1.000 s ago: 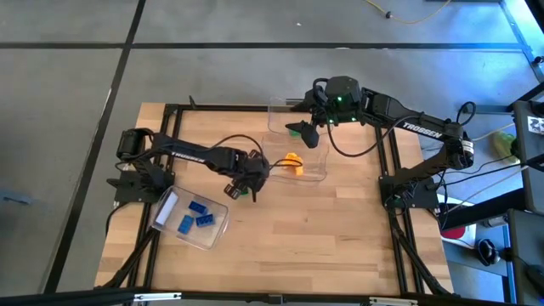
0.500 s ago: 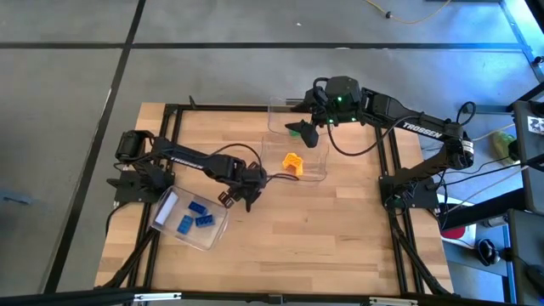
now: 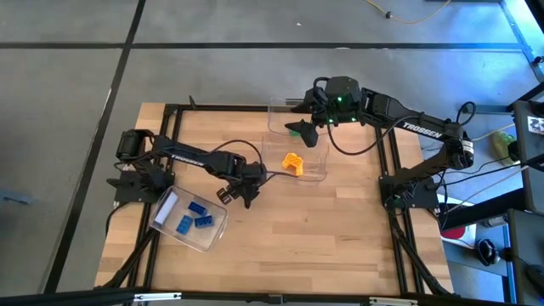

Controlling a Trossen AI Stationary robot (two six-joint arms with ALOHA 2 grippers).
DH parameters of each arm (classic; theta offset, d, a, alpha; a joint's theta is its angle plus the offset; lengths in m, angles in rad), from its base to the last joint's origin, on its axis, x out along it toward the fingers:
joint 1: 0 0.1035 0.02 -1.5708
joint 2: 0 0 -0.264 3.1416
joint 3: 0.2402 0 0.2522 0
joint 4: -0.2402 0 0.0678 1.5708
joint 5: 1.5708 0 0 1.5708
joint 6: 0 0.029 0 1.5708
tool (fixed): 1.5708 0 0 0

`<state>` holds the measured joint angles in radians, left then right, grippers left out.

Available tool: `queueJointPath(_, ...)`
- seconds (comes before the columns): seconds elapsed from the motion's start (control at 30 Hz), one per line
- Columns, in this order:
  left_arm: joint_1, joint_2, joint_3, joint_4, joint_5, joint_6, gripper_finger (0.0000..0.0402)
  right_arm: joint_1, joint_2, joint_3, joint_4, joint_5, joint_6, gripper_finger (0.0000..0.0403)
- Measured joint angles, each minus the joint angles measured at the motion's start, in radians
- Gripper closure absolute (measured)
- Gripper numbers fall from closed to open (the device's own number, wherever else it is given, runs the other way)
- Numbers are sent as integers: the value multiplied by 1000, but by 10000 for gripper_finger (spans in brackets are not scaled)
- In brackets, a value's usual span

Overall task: Sort & place blocks by color
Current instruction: Put the green game piece into the top transparent bin

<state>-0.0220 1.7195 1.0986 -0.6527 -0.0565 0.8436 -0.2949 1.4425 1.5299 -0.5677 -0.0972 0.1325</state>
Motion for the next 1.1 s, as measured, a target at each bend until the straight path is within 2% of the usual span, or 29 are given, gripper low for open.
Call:
queueJointPath(0.1, 9, 0, 0, -30, 48, 30, 215, 1, 0, 0, 0, 0, 13, 107)
queueJointPath(0.37, 17, 5, 0, -66, 58, 100, 215, 1, 0, 0, 0, 0, 24, 107)
queueJointPath(0.6, 23, 80, -1, -61, 65, 138, 215, 7, 0, 0, -4, -1, 47, 107)
queueJointPath(0.93, 15, 94, 0, -43, 24, 96, 220, 18, 0, 0, -7, 0, 47, 107)
queueJointPath(1.1, 15, 93, 0, -45, 22, -27, 264, 18, 0, 0, -7, 0, 46, 107)
